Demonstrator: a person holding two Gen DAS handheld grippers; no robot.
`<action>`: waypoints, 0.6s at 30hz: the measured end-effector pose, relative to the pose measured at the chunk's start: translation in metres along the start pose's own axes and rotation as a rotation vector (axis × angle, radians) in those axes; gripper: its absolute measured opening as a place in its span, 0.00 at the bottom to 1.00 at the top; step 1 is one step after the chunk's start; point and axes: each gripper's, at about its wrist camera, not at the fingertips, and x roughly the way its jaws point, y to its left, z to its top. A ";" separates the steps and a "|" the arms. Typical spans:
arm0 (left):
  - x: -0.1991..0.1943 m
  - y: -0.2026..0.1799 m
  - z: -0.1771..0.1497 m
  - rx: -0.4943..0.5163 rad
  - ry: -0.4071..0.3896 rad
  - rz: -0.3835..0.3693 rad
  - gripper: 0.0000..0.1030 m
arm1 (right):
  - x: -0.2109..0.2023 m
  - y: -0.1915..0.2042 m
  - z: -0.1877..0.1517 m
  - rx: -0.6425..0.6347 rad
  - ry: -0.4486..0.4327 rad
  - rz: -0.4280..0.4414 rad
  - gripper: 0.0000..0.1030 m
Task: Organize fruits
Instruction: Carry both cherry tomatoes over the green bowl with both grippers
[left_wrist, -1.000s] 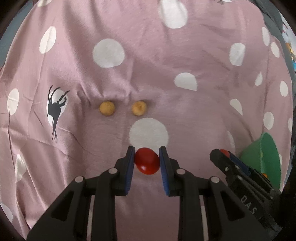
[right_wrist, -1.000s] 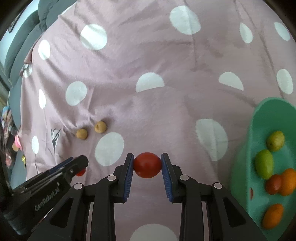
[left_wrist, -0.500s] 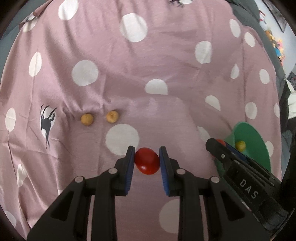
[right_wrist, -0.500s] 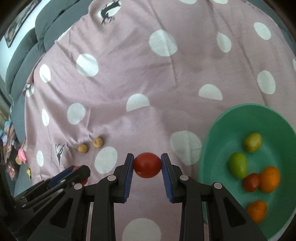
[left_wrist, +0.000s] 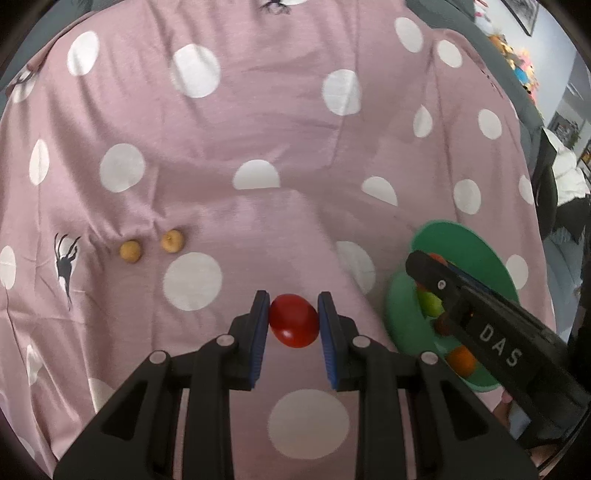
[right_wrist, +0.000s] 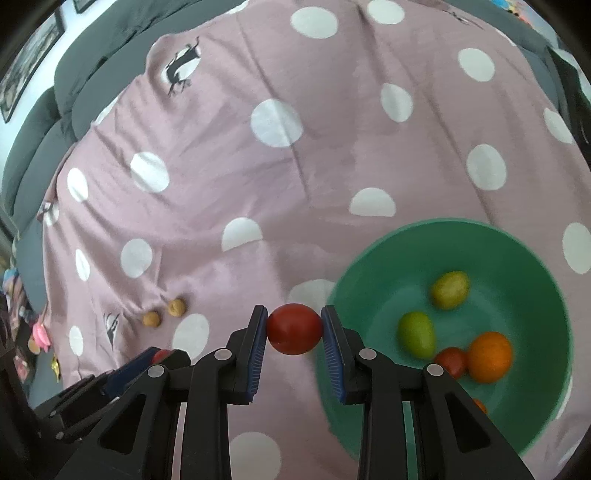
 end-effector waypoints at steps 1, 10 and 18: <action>0.001 -0.003 0.000 0.004 0.006 -0.001 0.25 | -0.002 -0.003 0.001 0.007 -0.005 -0.008 0.31; 0.002 -0.030 -0.001 0.056 0.011 -0.056 0.25 | -0.014 -0.024 0.004 0.040 -0.032 -0.074 0.31; 0.009 -0.052 -0.003 0.098 0.027 -0.088 0.26 | -0.026 -0.050 0.006 0.086 -0.057 -0.131 0.31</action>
